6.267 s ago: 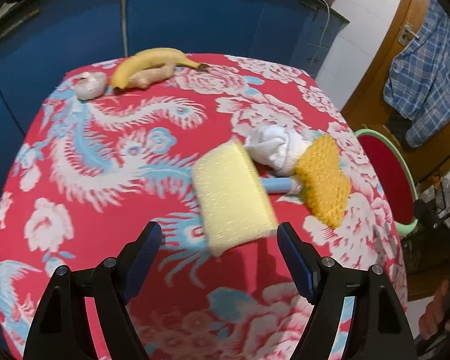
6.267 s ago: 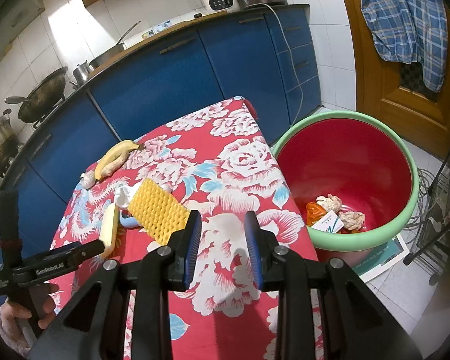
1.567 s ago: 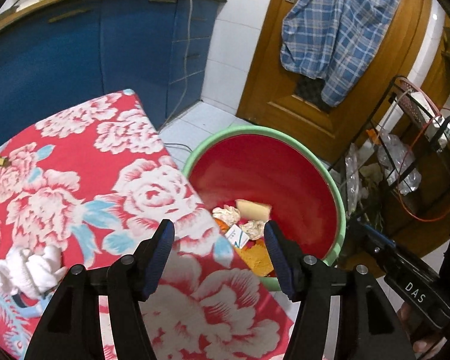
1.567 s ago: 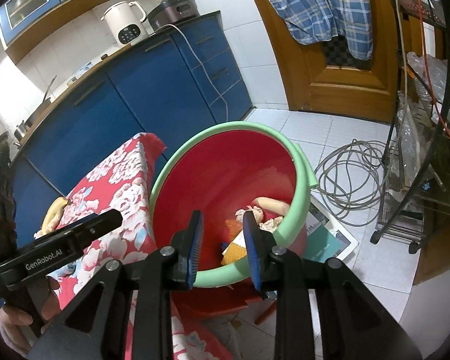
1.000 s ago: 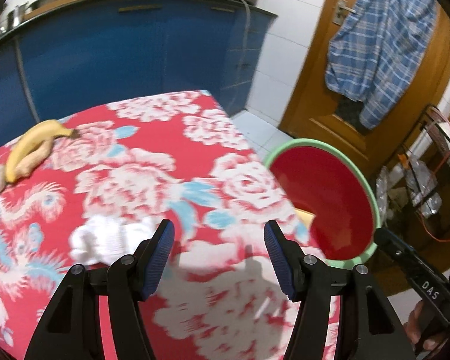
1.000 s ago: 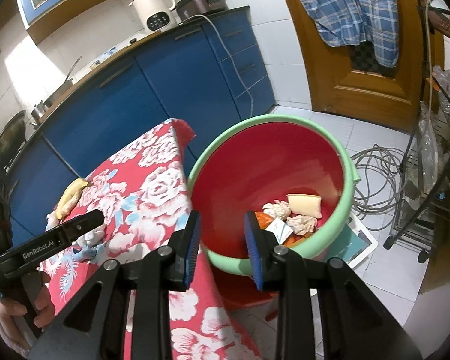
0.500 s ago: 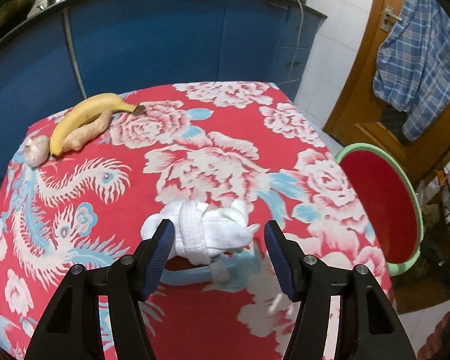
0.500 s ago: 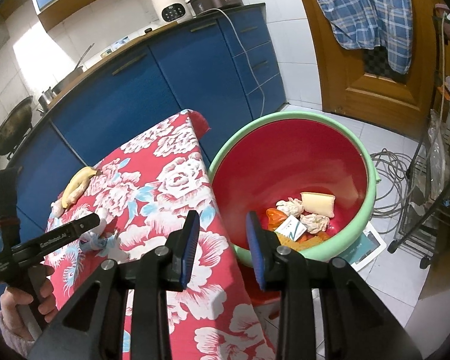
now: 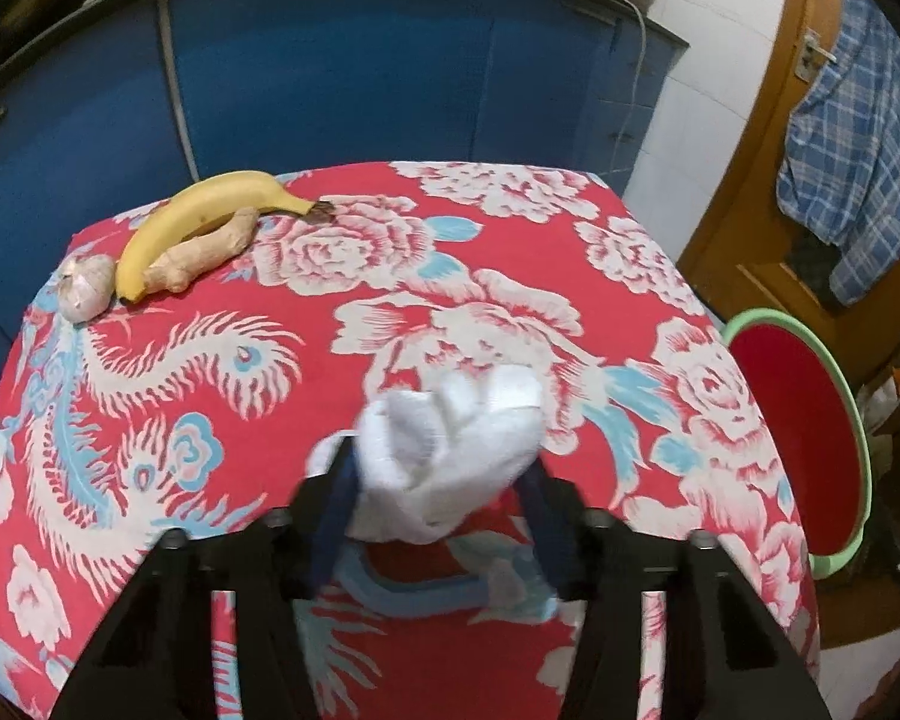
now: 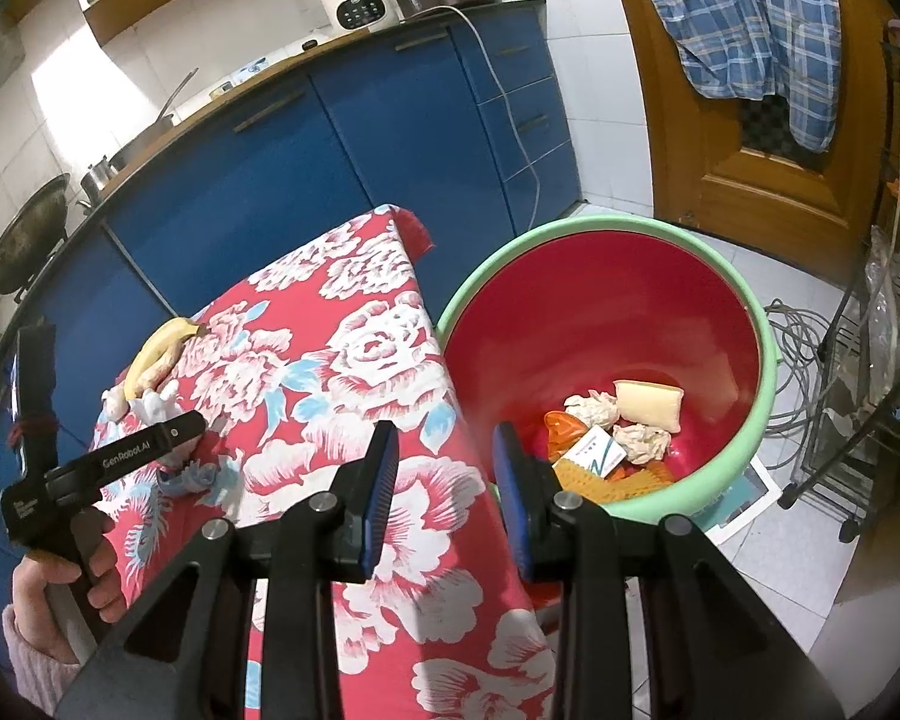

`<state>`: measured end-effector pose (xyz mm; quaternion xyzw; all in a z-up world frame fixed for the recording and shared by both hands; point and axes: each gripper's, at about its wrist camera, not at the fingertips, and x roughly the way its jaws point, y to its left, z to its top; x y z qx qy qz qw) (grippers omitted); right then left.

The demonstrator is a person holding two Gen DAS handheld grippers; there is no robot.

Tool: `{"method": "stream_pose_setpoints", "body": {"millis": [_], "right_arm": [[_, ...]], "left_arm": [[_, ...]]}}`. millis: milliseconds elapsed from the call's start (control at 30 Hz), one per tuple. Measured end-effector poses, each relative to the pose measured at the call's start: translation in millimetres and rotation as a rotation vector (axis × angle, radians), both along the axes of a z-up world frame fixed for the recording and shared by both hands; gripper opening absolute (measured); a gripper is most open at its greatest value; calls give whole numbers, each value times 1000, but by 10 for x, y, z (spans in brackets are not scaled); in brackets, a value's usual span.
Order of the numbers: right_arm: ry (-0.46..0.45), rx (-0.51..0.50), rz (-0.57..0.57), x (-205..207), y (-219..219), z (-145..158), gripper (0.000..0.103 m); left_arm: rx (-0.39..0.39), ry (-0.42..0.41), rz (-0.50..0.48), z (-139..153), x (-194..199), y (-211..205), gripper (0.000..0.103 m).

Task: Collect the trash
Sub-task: 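Move the left gripper back to the white cloth and grasp it, then grasp the blue plastic hook with the right gripper while the left holds the cloth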

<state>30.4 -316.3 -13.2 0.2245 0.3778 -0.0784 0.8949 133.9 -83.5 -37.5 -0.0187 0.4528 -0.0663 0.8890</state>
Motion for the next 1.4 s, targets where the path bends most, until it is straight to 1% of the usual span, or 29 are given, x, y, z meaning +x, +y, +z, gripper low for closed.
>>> {"method": "stream_pose_setpoints", "body": {"millis": [67,167,233,500,633,833,933,1067,1267,1400], "right_arm": [[1,-1,5,13,23,1,34],[3,-3,16,34,69,4,34],[4,-4,25,51,105,11,34],[0,-13,88,143,378,52,35],[0,-16,140,209,575,70,39],[14,-13,233,346,938,37,40],[29,12,261,403,1098,0,40],[63,76,292,493,1286,-80,40],[100,102,328,648,1555,-161,40],[125,122,314,776,1660,-230,40]], "left_arm": [[-20,2,-1,4,3,52,35],[-65,7,-3,26,2,140,30],[-88,4,-1,53,-18,185,29],[-137,-38,13,232,-179,406,29],[-153,-42,37,258,-272,575,29],[-174,-47,85,272,-411,866,29],[-176,-51,112,276,-482,1025,29],[-184,-53,138,270,-558,1196,29],[-201,-59,171,257,-631,1412,29],[-210,-59,193,231,-667,1546,29]]}}
